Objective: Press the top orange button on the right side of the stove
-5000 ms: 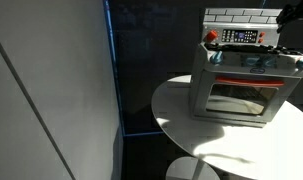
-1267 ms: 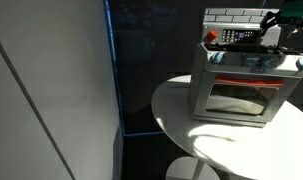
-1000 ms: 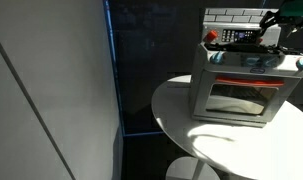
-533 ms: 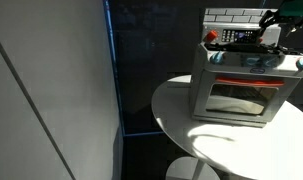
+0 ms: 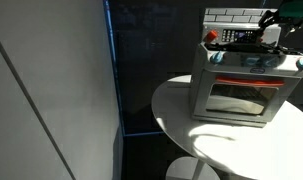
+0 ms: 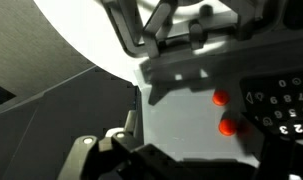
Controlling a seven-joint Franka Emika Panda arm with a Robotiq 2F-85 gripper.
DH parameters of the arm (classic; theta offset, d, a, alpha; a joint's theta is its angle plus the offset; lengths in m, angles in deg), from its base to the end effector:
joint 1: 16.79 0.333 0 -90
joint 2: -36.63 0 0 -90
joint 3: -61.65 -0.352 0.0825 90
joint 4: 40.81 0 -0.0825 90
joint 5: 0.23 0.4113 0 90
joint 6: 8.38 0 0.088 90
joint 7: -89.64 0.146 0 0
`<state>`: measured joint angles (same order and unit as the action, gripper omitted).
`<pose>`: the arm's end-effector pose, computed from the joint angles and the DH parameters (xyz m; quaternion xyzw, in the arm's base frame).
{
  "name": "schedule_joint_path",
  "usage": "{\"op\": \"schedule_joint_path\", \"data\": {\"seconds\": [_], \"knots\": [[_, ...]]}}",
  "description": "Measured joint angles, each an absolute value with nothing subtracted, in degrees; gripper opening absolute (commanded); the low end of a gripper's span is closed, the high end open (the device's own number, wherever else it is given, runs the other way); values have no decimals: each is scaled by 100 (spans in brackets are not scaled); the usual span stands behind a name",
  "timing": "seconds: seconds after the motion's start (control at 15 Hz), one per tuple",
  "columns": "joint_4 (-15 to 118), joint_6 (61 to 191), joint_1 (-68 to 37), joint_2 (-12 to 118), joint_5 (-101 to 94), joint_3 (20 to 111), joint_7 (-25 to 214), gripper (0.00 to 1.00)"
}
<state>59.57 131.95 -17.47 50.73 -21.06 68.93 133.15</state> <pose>0.7104 -0.1015 0.4690 0.9109 -0.3115 0.2573 0.0835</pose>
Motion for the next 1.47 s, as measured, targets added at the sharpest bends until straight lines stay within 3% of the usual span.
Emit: {"op": "schedule_joint_path", "data": {"seconds": [1.47], "knots": [[5957, 12803, -1671, 4979, -2107, 6944, 13426, 100]]}}
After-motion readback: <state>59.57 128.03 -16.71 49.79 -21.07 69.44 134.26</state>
